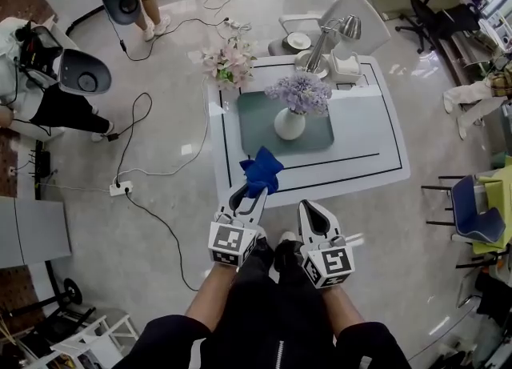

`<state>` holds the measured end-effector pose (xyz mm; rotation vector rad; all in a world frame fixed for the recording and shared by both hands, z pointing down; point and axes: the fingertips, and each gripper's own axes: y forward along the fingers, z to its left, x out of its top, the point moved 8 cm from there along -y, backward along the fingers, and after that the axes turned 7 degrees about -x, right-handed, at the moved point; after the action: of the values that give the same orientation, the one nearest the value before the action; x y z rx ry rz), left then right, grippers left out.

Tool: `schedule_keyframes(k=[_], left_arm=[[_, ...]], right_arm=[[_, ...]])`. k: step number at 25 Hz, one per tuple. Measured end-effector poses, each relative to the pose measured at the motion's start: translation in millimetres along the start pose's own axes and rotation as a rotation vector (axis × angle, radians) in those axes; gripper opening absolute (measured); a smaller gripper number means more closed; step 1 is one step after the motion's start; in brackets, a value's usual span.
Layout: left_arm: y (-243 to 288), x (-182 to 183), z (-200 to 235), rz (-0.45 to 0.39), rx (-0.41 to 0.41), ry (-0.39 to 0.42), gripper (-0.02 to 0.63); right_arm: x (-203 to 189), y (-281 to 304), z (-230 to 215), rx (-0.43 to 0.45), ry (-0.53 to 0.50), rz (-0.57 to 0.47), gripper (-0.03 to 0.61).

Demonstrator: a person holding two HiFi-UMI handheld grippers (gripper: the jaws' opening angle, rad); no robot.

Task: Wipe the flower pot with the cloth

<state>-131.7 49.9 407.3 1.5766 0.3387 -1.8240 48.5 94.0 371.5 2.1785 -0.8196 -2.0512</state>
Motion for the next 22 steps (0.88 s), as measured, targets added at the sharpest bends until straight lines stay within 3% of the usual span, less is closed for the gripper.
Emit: schedule_keyframes(k=[14,22], left_arm=[[83.2,16.5,52.3,-0.016,0.040,0.005,0.126],[128.8,8.8,94.1,-0.063,0.075,0.026,0.126]], right_arm=[[16.0,55.8,-37.2,0.011,-0.011,0.019,0.009],[-17.2,88.0,-57.7,0.036,0.005,0.087,0.009]])
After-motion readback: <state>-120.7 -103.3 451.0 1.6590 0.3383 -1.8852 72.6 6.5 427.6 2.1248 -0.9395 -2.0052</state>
